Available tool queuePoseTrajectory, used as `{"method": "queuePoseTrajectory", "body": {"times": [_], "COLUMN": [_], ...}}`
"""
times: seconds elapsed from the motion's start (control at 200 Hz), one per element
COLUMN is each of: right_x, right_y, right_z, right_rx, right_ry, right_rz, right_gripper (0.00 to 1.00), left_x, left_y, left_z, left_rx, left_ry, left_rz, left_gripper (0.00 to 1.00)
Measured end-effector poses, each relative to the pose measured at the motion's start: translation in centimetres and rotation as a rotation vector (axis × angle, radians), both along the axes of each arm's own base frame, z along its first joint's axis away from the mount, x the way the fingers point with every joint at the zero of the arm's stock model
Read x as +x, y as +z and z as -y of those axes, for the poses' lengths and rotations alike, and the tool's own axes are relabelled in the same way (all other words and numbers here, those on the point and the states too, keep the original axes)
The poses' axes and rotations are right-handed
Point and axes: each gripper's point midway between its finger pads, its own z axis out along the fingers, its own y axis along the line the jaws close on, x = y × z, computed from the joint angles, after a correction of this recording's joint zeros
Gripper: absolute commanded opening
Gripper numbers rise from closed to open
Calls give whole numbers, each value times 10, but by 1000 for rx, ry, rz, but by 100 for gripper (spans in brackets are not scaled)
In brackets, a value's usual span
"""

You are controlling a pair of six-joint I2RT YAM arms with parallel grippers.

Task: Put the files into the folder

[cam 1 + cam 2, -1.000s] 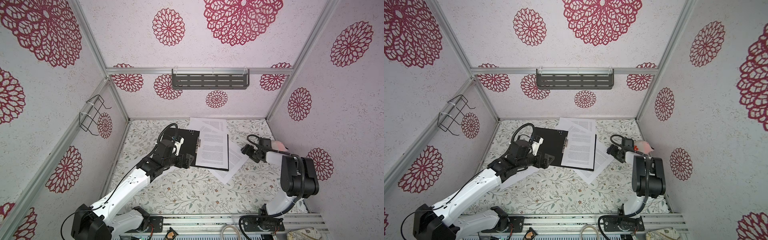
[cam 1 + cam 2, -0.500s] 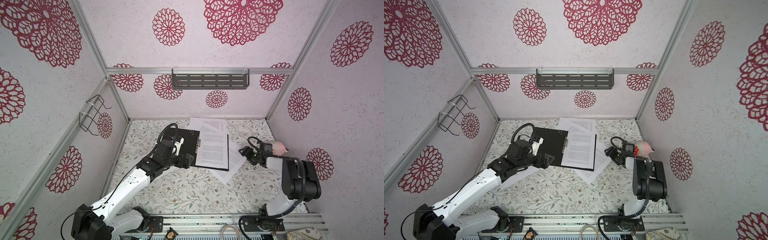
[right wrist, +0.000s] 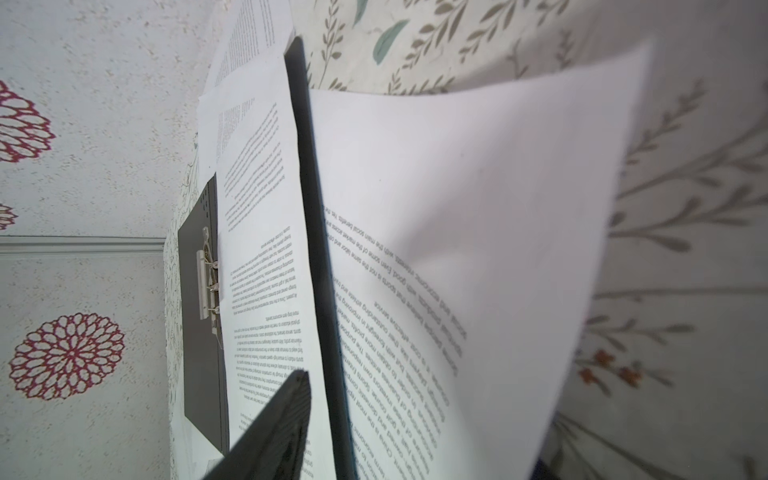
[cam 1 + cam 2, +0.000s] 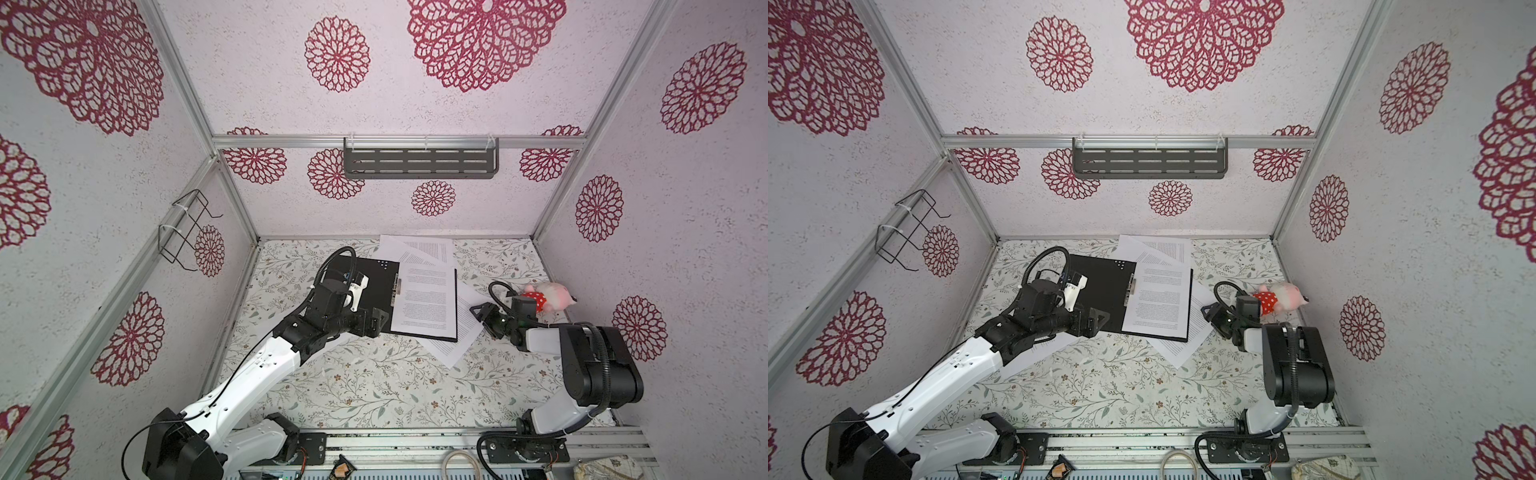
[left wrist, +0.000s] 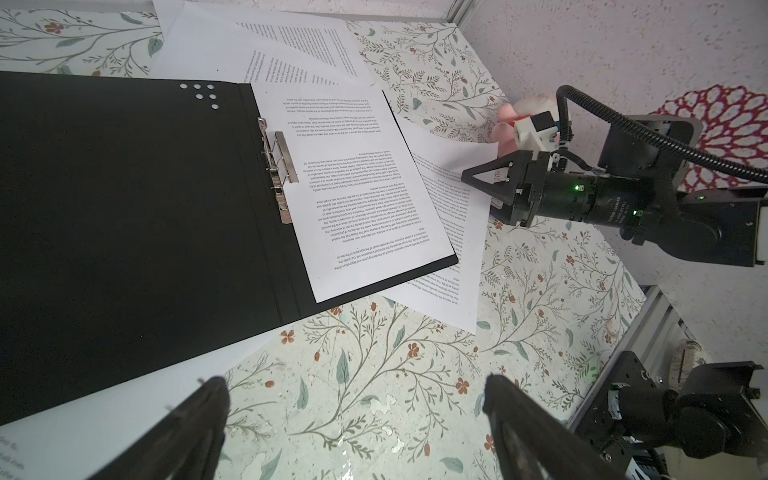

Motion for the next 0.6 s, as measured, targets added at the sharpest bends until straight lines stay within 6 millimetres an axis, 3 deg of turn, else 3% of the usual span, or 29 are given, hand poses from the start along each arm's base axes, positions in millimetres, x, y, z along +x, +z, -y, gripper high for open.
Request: {"method": "queuePoseTrajectory", "body": {"times": [0.145, 0.45, 0.6], "right_x": [-5, -14, -18], "right_y": [-2, -7, -10], "right_z": [-10, -12, -11], "right_rx": [23, 43, 49], "right_ry": [-15, -72, -89], "right_rz": [11, 9, 1], "right_gripper": [44, 32, 18], "left_x": [0, -1, -1], "left_y": [0, 1, 2], "left_z": [0, 0, 0], "left_rx": [0, -3, -6], "left_ry": [0, -3, -2], "left_rz": [0, 0, 2], "left_gripper": [99, 99, 99]}}
